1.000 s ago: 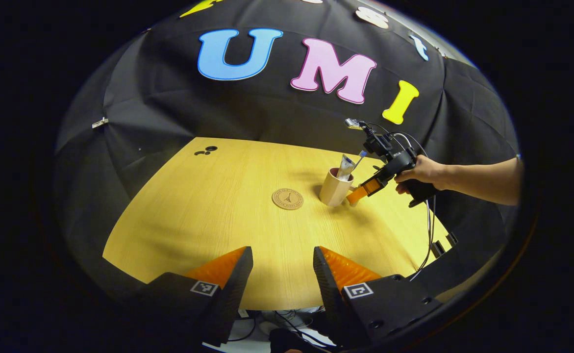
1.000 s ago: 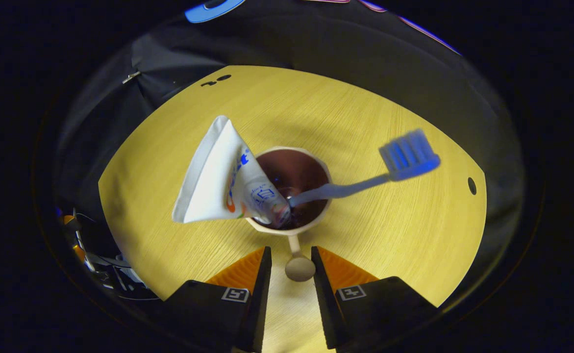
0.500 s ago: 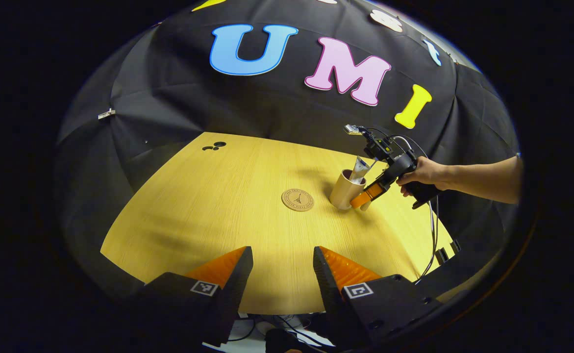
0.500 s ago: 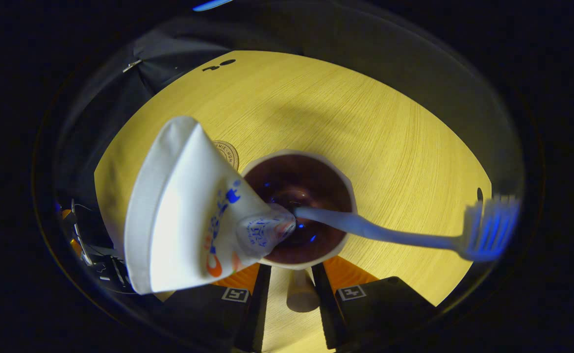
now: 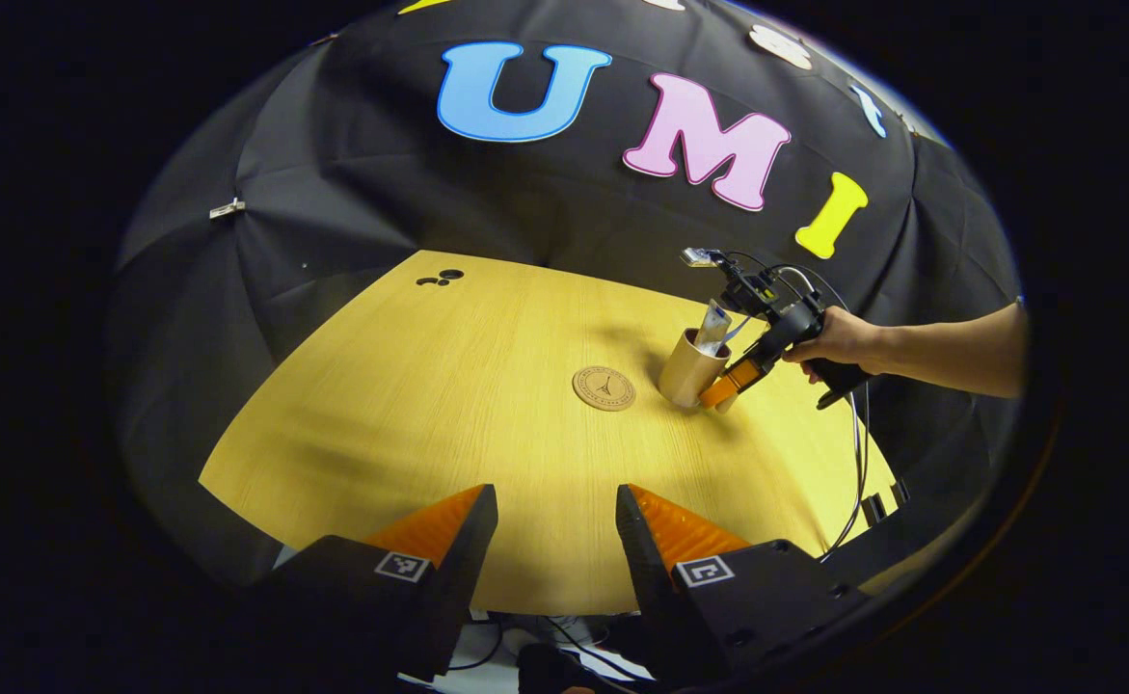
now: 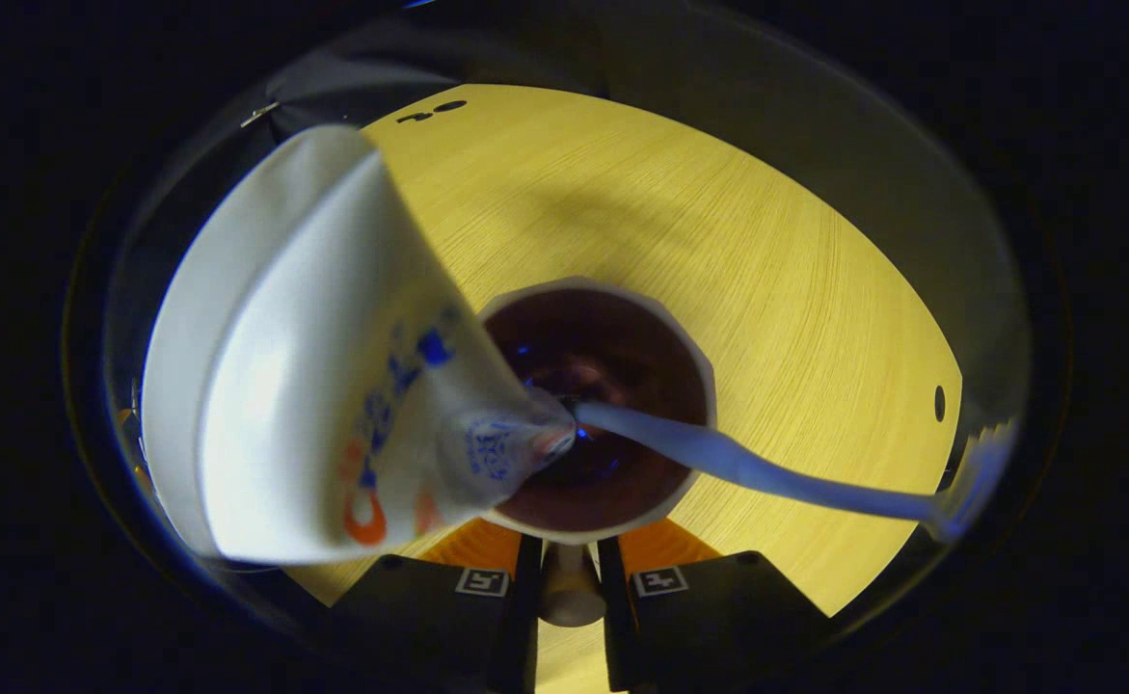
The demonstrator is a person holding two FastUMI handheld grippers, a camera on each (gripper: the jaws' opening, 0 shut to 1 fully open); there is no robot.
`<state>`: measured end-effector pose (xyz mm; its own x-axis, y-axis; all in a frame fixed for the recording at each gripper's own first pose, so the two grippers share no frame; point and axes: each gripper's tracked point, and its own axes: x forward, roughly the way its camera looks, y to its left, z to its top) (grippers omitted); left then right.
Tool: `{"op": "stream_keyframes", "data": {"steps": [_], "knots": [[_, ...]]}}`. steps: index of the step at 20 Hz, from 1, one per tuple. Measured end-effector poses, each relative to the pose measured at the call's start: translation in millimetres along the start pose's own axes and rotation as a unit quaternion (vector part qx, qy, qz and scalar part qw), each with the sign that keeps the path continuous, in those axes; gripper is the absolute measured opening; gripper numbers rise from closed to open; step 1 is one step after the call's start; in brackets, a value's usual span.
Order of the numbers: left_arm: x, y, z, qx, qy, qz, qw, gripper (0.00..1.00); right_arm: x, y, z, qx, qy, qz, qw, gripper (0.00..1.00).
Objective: Put the toothbrush and toothpaste on the desktop into the cup, then pick up the cup and place it on the coaster on the desktop.
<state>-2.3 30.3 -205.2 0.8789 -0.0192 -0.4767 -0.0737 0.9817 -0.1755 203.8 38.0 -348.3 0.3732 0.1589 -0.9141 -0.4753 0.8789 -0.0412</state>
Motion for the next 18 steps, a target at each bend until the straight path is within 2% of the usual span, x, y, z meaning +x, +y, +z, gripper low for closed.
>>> {"op": "stream_keyframes", "data": {"steps": [5, 10, 14, 15, 16, 18], "knots": [[-3, 2, 2, 0.0, -0.001, 0.001, 1.0, 0.78, -3, 2, 0, -0.027, -0.012, -0.008, 1.0, 0.3], [-8, 9, 1, -0.003, -0.006, 0.003, 1.0, 0.78, -13, 32, 20, -0.009, -0.042, 0.022, 0.999, 0.3], [-16, 21, 1, -0.006, -0.01, 0.006, 1.0, 0.78, -18, 56, 38, -0.028, -0.047, 0.032, 0.998, 0.29], [-18, 24, 0, -0.006, -0.011, 0.008, 1.0, 0.78, -18, 62, 42, -0.031, -0.046, 0.034, 0.998, 0.24], [-20, 28, -1, -0.008, -0.012, 0.009, 1.0, 0.78, -16, 68, 46, -0.035, -0.045, 0.037, 0.998, 0.29], [-25, 37, -2, -0.011, -0.014, 0.013, 1.0, 0.78, -13, 81, 51, -0.041, -0.043, 0.042, 0.997, 0.29]]}}
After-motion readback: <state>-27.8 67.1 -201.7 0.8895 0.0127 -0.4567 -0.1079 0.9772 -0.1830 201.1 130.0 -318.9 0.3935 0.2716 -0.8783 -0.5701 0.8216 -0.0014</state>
